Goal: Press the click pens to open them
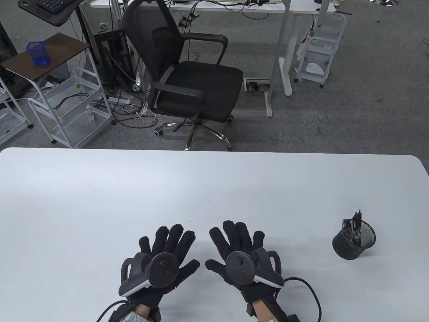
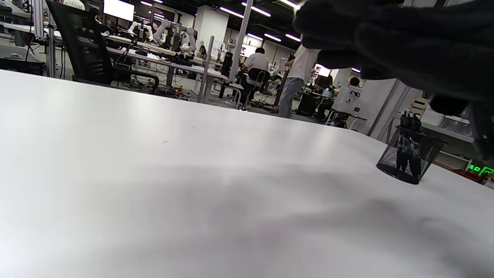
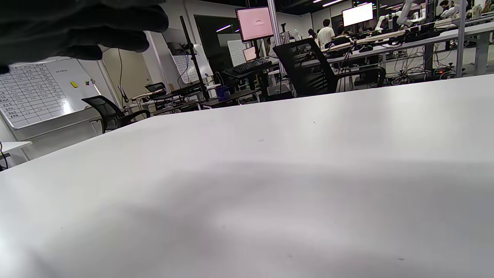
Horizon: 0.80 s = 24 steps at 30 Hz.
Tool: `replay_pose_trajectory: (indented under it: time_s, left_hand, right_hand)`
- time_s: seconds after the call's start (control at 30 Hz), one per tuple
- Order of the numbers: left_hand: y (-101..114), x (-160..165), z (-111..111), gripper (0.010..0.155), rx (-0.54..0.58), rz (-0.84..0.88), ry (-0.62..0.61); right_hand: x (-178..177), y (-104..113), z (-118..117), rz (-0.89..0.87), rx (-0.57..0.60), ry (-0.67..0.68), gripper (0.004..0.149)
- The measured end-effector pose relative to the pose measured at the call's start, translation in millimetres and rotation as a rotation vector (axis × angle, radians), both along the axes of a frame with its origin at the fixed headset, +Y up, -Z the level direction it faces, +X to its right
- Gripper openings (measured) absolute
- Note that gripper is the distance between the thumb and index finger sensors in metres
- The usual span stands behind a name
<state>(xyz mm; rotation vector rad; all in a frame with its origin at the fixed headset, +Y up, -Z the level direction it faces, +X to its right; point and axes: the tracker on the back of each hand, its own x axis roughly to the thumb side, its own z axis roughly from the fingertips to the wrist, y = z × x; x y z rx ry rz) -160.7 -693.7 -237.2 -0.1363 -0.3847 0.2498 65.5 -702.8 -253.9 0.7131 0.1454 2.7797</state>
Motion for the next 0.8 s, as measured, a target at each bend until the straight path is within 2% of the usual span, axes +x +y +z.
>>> replay_pose_trajectory:
  time_s: [0.27,0.37,0.47,0.6,0.73,0.8]
  left_hand:
    - [0,0,0,0.071,-0.002,-0.001,0.000]
    - [1,-1,0,0.071,0.000,0.004,0.000]
    - [3,-2,1,0.071,0.003,0.016,0.000]
    - [3,-2,2,0.071,0.000,0.021,-0.005]
    - [3,-2,2,0.071,-0.004,0.030,-0.008]
    - [4,-2,2,0.071,-0.004,0.033,-0.007]
  right_hand:
    - [13,15,-4,-0.093,0.014,-0.058,0.082]
    - [23,23,-4,-0.133,0.067,-0.115,0.080]
    - [47,32,-4,-0.174,0.142,-0.238,0.079]
    - [86,35,-6,-0.227,0.167,-0.405,0.081]
    - [133,35,-9,-0.197,0.203,-0.585,0.081]
    - [157,34,-9,-0.183,0.265,-0.706,0.081]
